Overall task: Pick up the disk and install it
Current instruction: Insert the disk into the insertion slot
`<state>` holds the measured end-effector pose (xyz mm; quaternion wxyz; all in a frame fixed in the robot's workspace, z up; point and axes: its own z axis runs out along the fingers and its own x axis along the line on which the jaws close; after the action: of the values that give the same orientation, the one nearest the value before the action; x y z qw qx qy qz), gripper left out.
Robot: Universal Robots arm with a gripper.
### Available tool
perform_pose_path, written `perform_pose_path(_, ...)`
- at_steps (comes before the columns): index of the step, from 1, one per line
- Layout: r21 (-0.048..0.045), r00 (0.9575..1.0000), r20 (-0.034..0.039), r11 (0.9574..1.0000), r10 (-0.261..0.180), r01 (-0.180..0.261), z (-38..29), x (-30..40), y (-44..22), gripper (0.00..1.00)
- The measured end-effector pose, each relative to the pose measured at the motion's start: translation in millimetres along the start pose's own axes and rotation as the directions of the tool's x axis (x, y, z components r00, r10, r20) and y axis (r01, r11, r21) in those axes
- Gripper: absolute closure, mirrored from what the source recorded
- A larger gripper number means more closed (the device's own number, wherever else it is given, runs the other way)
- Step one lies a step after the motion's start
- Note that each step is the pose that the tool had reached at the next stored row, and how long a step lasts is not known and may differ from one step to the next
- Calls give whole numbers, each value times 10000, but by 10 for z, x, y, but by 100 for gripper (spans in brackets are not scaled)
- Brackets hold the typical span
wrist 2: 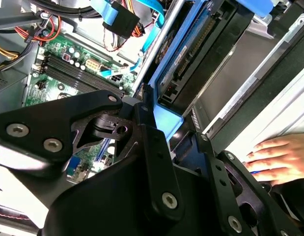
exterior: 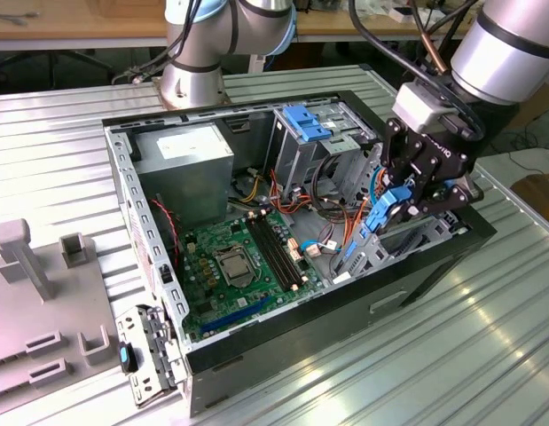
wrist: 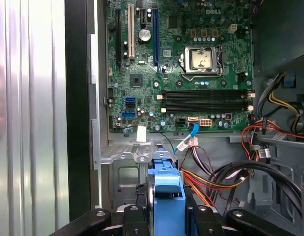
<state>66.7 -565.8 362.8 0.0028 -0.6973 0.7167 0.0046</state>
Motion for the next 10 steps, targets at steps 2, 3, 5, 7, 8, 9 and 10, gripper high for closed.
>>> perform_pose_path(2, 0, 10000, 0, 10000, 0, 0, 11, 0, 0, 63)
perform_pose_path(3, 0, 10000, 1, 10000, 0, 0, 17, 0, 0, 63)
perform_pose_path(5, 0, 10000, 0, 10000, 0, 0, 34, 1, 0, 63)
perform_pose_path(7, 0, 10000, 0, 10000, 0, 0, 47, 1, 0, 63)
perform_pose_path(8, 0, 10000, 0, 10000, 0, 0, 54, 1, 0, 63)
perform_pose_path(9, 0, 10000, -1, 10000, 0, 0, 59, 1, 0, 63)
perform_pose_path(10, 0, 10000, -1, 10000, 0, 0, 66, 1, 0, 63)
